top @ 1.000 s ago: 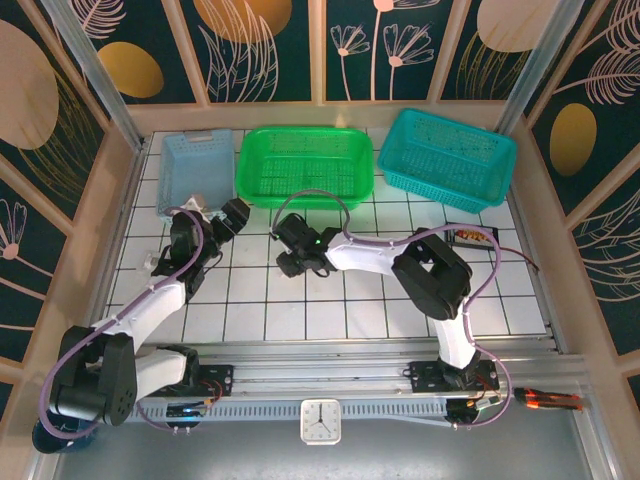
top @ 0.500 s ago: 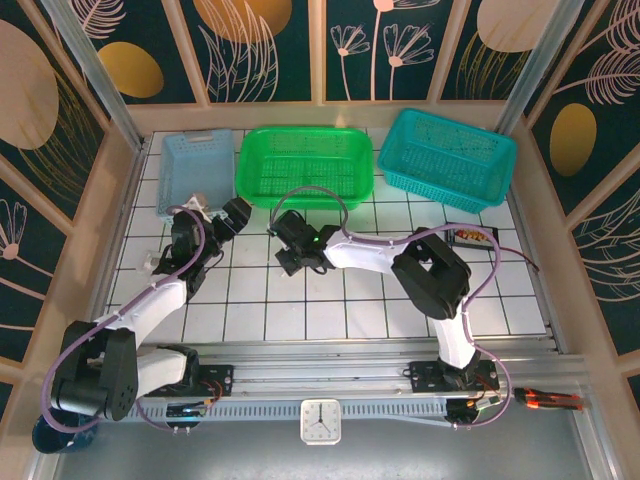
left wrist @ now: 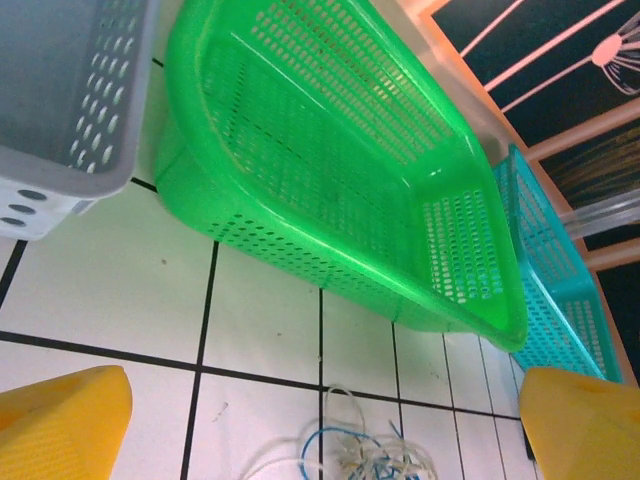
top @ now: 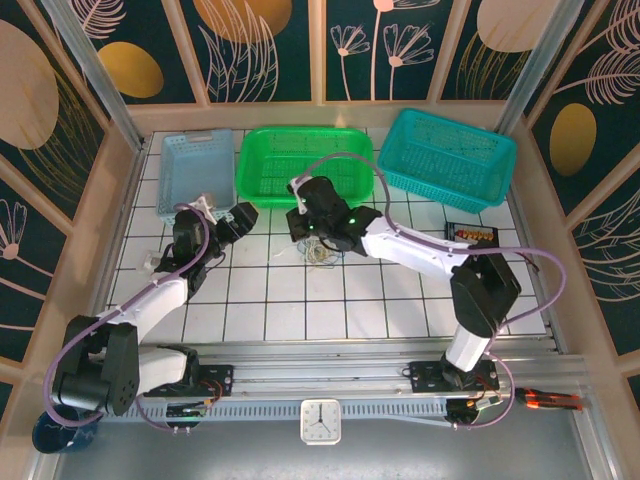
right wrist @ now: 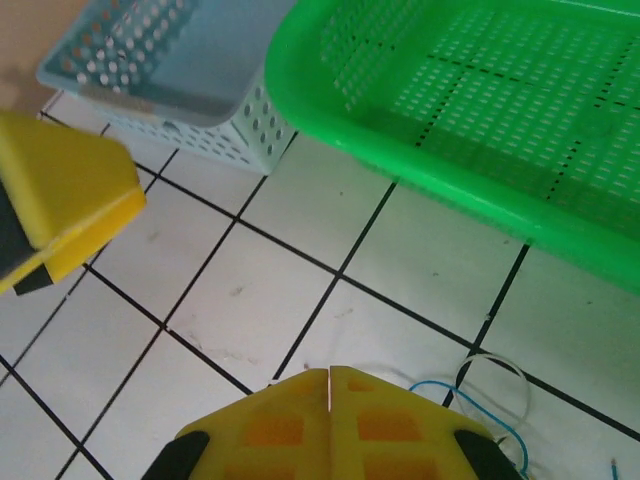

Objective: Untangle the cables

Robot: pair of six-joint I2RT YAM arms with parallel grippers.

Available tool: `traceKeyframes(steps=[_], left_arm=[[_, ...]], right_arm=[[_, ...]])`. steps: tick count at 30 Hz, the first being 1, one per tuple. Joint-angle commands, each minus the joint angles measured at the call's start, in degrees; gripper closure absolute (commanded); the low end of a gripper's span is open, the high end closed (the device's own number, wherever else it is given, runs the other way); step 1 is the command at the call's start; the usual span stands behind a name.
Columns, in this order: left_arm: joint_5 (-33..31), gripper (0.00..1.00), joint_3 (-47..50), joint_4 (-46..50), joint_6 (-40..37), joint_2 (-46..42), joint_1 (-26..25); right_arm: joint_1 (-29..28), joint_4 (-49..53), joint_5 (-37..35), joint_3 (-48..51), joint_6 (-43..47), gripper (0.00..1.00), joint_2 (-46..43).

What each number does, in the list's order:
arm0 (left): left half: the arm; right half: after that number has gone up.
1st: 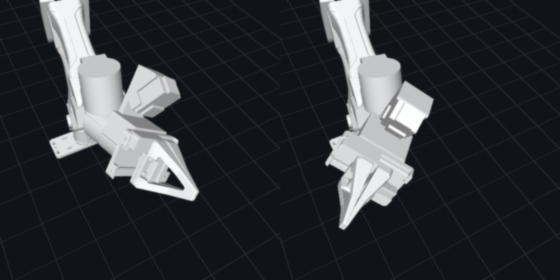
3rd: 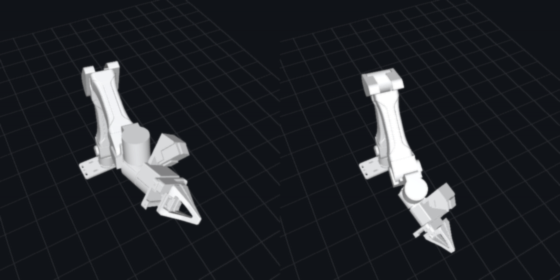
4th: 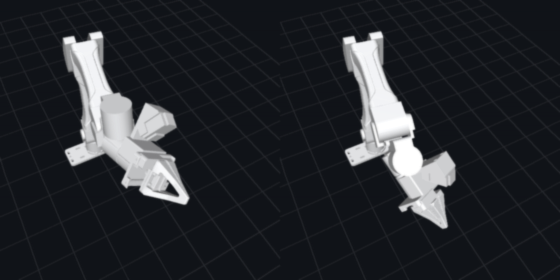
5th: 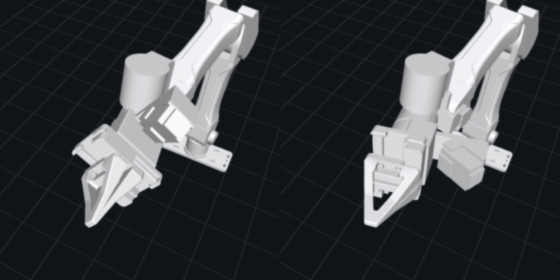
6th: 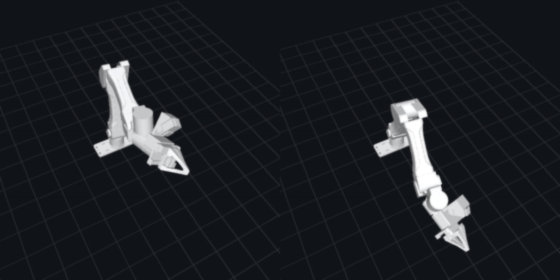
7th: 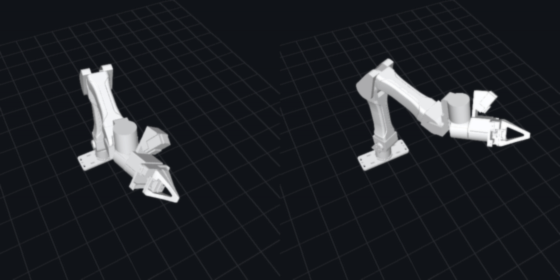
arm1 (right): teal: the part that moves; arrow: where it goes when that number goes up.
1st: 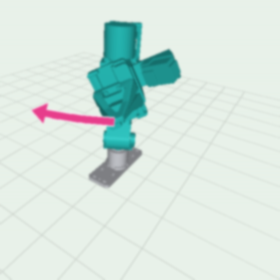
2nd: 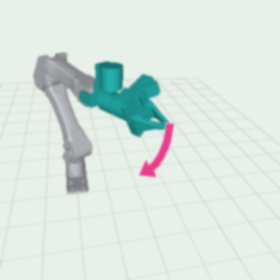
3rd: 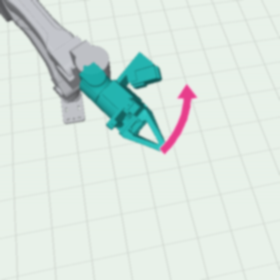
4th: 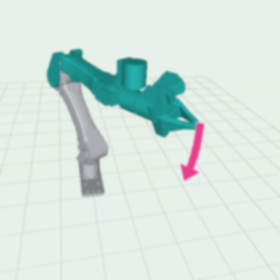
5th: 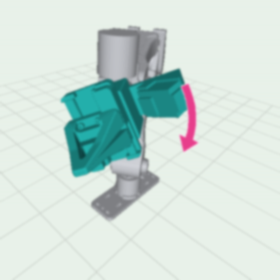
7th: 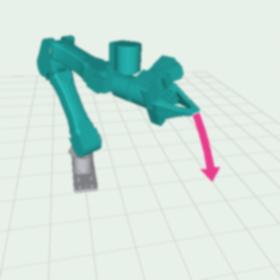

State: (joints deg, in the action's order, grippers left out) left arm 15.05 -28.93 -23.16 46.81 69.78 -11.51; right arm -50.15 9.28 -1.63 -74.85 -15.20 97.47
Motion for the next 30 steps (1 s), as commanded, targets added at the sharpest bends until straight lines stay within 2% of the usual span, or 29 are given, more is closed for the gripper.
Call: traceKeyframes(steps=[1,8,17,26,30], left_arm=[[3.4,0.01,-0.7,0.0,-3.6,-1.0,0.4],[6.7,0.01,2.9,-3.5,-3.3,-2.3,0.1],[6.0,0.01,5.0,-5.6,-5.7,-3.1,-4.9],[1.7,0.01,6.6,-7.2,-11.3,-2.2,-11.4],[-3.1,0.01,5.8,-6.4,-15.1,-1.8,-15.4]], right_arm=[[2.1,-5.0,5.0,3.1,-5.9,1.00,-3.7],[5.4,-12.1,10.8,7.2,-12.1,1.00,-9.8],[5.5,-15.8,12.4,7.7,-14.6,1.00,-13.1],[6.3,-16.1,11.7,9.4,-15.1,1.00,-13.5],[6.4,-16.6,11.7,10.5,-15.3,1.00,-12.8]])
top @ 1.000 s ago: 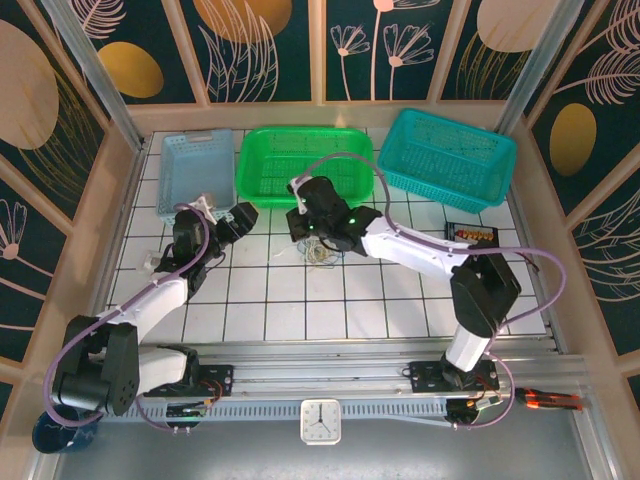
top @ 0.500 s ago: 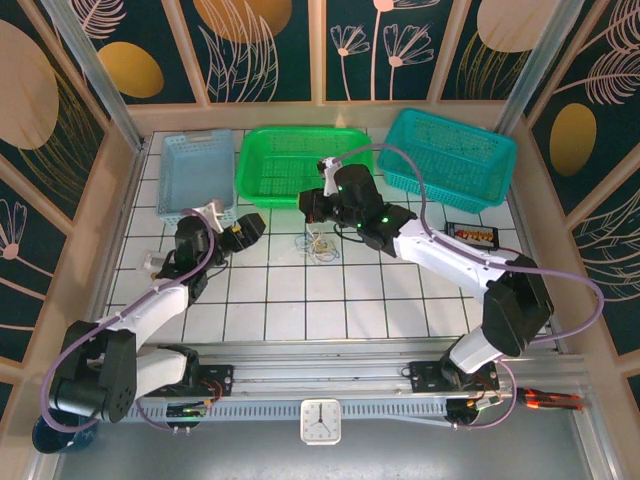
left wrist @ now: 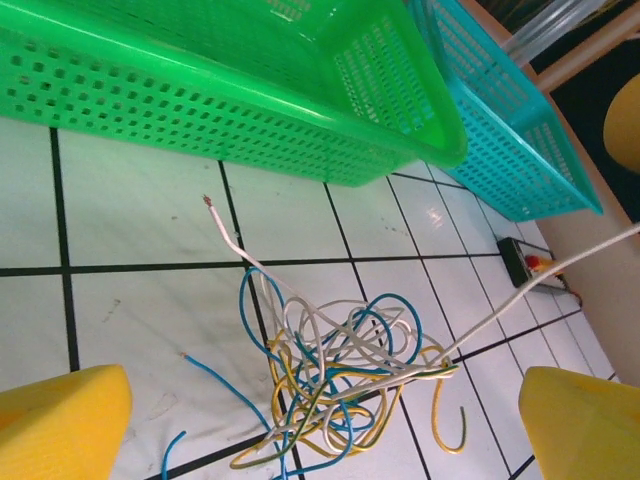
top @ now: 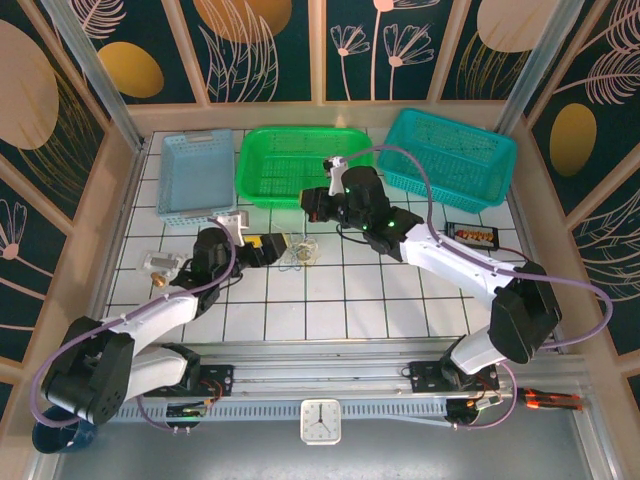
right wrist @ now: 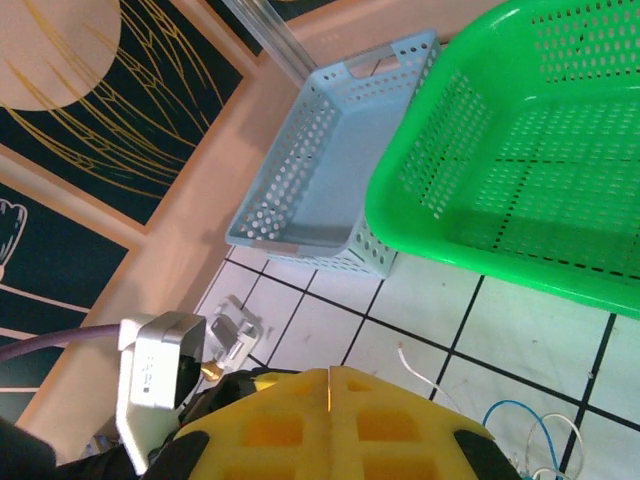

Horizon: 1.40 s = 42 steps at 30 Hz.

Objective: Untangle the cables

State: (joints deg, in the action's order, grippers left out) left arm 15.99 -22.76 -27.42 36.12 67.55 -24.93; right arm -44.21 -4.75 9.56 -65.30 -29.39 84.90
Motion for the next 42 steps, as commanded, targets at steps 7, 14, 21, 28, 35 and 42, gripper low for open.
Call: traceKeyframes(steps=[7,14,21,28,35,42], left_arm=[[-8.4,0.01,-2.4,-2.2,-9.6,0.5,-6.0],[-7.7,0.03,-6.7,-2.4,-15.2,5.2,-9.5],[-6.1,0.11,-10.6,-4.1,-17.5,12.3,-11.3],[-5.2,0.21,-14.2,-5.3,-18.4,18.3,-11.9],[-4.7,0.34,-13.8,-7.1,-17.9,22.6,-12.1],[-5.6,0.40,-8.6,-9.5,-16.4,23.3,-12.1]], right_arm=[[0.5,-2.7,0.8,1.8,-1.2,1.00,0.3],[0.4,-2.9,1.2,2.0,-1.6,1.00,0.3],[-0.1,-3.0,1.4,1.9,-2.1,1.00,-0.3],[-1.2,-3.2,2.2,1.7,-3.0,1.00,-1.1],[-1.5,-5.5,4.6,1.2,-4.7,1.00,-3.4],[0.7,-9.6,9.0,0.8,-7.8,1.00,-6.5]])
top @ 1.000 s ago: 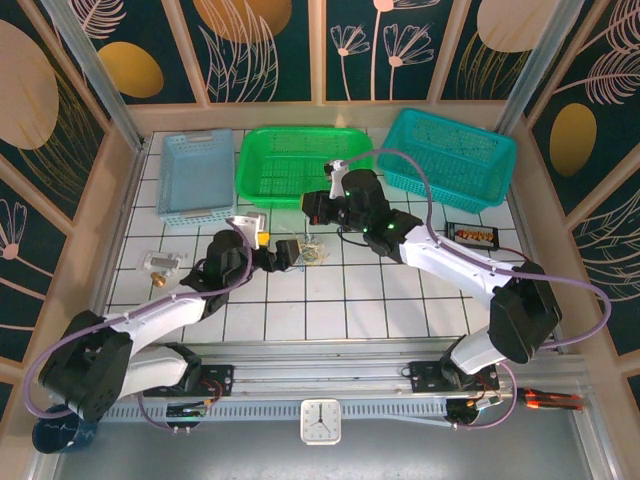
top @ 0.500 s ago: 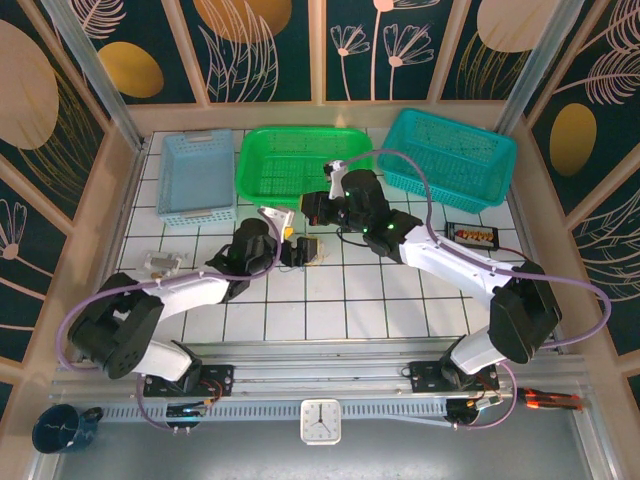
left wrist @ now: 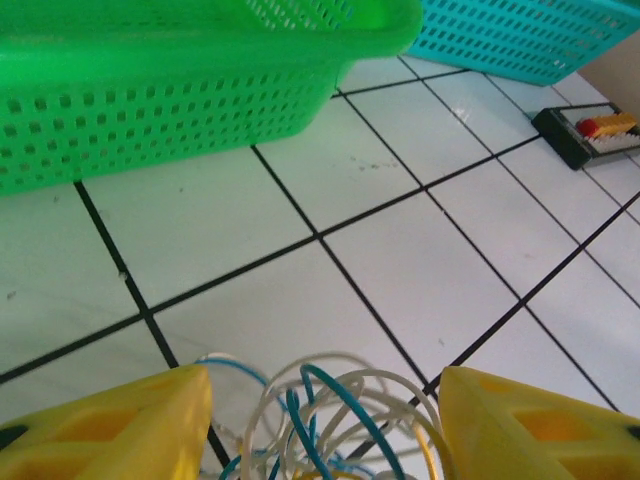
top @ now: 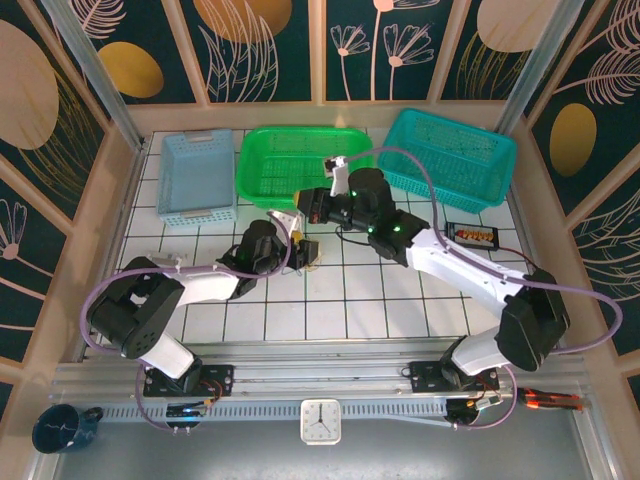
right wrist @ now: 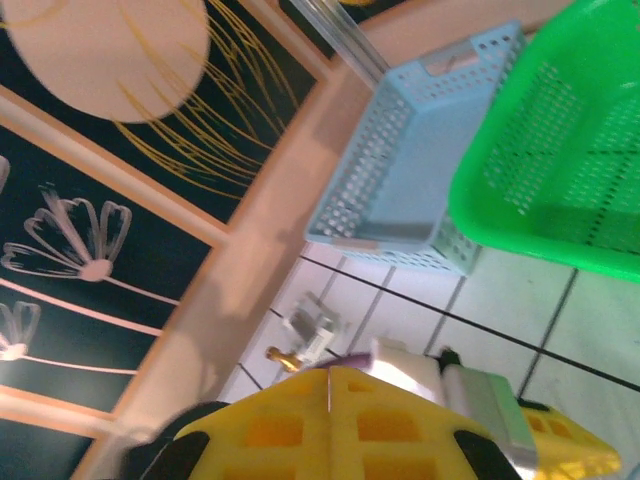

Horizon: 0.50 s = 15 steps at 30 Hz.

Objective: Untangle the cables

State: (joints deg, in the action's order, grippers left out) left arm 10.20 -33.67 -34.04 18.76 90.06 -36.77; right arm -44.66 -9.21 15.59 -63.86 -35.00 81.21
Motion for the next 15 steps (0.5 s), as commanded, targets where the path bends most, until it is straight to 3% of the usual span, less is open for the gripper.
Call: traceKeyframes(steps=[1,15], left_arm=[[0.1,0.41,2.9,-3.3,1.2,0.7,-0.3],[-0.2,0.47,7.3,-6.2,3.2,1.2,-0.2]], right_arm=[[1.5,-5.6,3.5,-0.8,-2.6,1.00,-3.1],[7.2,-12.2,8.1,-3.5,-6.6,1.00,-7.0]])
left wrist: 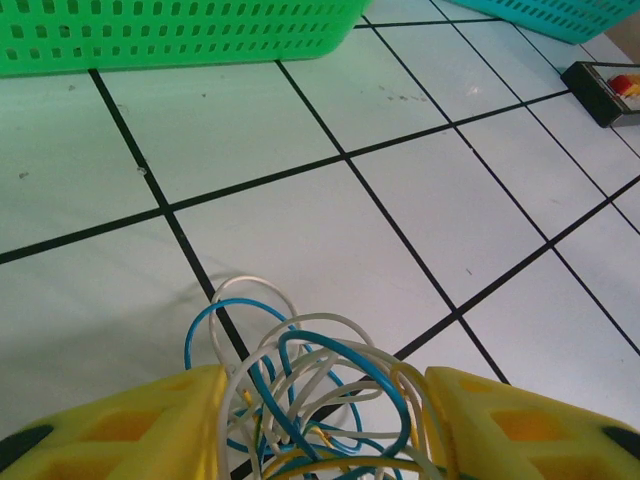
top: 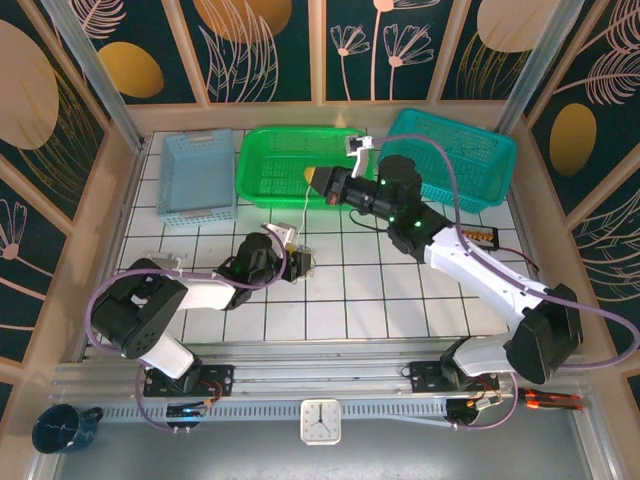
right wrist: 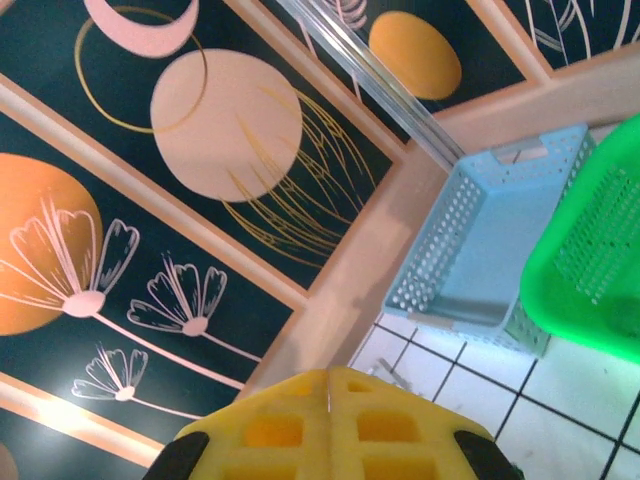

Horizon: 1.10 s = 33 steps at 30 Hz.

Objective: Untangle the cables

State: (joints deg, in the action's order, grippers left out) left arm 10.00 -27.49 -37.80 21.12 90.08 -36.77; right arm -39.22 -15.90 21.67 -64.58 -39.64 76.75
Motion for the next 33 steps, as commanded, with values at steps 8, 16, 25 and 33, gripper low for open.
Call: traceKeyframes(steps=[8,16,25,33], left_arm=[[0.1,0.47,2.0,-3.0,1.0,1.3,-0.3],[0.3,0.49,2.6,-3.7,1.5,1.9,-0.2],[0.5,0.50,2.9,-4.1,1.7,2.5,-0.2],[0.6,0.50,3.0,-4.6,2.1,2.9,-0.2]], right_arm=[[7.6,-9.0,4.9,-6.0,-5.0,1.00,-4.0],[11.9,-11.4,7.0,-8.8,-7.4,1.00,-4.4],[14.8,-10.4,8.1,-13.1,-6.7,1.00,-3.7],[21.5,-11.4,6.0,-19.1,-5.2,1.00,-3.4]])
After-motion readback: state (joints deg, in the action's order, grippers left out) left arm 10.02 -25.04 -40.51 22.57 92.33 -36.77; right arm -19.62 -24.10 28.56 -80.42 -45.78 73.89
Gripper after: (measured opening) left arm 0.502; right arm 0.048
